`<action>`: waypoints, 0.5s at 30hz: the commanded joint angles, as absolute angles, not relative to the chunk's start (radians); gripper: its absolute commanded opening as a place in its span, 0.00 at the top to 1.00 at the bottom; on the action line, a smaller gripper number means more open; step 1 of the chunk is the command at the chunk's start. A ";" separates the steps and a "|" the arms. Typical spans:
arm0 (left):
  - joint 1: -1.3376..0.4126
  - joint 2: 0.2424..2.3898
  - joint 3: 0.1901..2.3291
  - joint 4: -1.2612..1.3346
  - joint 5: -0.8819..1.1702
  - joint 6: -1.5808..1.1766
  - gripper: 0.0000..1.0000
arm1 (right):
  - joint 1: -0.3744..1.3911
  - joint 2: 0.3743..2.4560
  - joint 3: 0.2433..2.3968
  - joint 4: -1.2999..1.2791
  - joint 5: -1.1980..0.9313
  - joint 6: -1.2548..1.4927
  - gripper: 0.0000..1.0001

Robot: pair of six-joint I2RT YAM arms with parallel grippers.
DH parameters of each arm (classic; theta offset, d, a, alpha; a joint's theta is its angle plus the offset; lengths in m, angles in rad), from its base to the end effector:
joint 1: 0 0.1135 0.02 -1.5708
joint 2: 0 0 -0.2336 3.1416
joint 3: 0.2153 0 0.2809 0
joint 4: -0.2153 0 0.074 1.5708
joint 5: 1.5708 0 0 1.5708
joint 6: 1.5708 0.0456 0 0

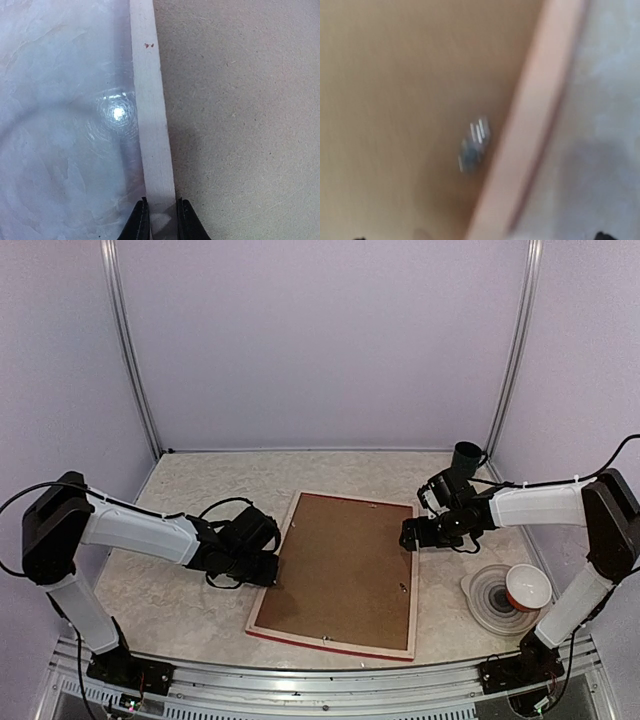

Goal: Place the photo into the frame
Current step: Press the fastener onto the backboard.

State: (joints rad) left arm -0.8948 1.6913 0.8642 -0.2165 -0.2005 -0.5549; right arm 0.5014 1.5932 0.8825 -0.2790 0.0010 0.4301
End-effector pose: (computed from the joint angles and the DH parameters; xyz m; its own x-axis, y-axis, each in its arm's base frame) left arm 0.2184 -0.2578 0.0815 -0.8293 0.2088 -0.5183 0.3116 0.9428 -0.1188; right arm 0.2964 0.1624 0.1135 -0.8664 0.0006 -0.4993 -0.1308 0.9648 0.2281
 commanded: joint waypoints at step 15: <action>-0.902 1.607 0.895 -0.313 -0.247 -0.562 0.49 | 0.491 1.584 0.877 -0.271 0.002 0.424 0.01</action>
State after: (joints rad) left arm -0.8974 1.6600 0.8684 -0.2699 -0.2321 -0.5549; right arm 0.5014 1.5932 0.8825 -0.2790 0.0013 0.4301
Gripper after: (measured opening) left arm 0.495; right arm 0.992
